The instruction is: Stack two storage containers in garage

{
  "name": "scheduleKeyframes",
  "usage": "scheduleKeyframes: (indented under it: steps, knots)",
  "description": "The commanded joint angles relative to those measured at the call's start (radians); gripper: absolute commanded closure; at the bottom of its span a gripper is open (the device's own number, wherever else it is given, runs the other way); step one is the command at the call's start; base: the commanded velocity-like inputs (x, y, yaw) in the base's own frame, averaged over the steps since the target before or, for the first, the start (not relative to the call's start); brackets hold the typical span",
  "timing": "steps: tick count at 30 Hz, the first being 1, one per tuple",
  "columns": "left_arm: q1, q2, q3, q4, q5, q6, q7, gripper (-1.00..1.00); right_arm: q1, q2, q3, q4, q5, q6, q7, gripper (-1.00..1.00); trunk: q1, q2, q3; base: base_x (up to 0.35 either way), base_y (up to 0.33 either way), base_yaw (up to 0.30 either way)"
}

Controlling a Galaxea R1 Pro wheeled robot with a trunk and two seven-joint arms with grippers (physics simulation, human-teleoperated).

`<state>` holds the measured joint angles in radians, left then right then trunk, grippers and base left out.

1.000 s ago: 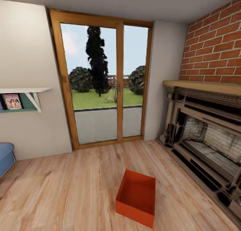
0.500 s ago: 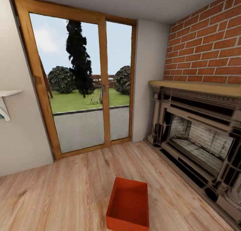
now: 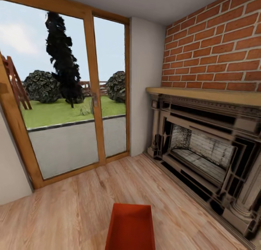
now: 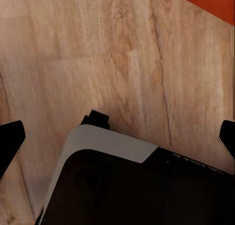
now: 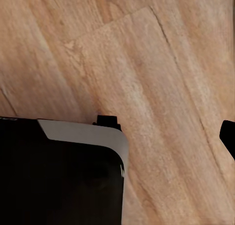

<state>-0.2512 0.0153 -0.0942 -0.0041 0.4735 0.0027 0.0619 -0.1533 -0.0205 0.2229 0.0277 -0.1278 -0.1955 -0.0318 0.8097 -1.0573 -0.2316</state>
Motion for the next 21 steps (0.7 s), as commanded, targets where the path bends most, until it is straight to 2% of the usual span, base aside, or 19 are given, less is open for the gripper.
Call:
scheduleKeyframes:
  steps: [1,7,18,21]
  knots:
    - [0.000,0.000,-0.009,0.000,0.008,0.000,0.002,-1.00,-0.001,0.000,0.009,0.003,-0.010,-0.005,-0.001,-1.00,0.001,-0.001,-0.001,0.322,0.097,-0.286]
    - [0.000,0.000,-0.009,0.000,0.008,0.000,0.002,-1.00,-0.001,0.000,0.009,0.003,-0.009,-0.005,0.000,-1.00,0.001,-0.001,-0.001,0.322,0.097,-0.239]
    - [0.000,0.000,-0.009,0.000,0.008,-0.001,0.002,-1.00,-0.001,0.000,0.016,0.003,0.003,-0.002,0.000,-1.00,0.001,-0.001,-0.001,0.319,0.092,-0.018]
    - [0.000,0.000,-0.007,0.000,0.008,-0.001,0.002,-1.00,-0.002,0.000,0.016,0.003,0.002,-0.005,0.000,-1.00,0.001,-0.001,-0.001,0.170,0.024,0.000]
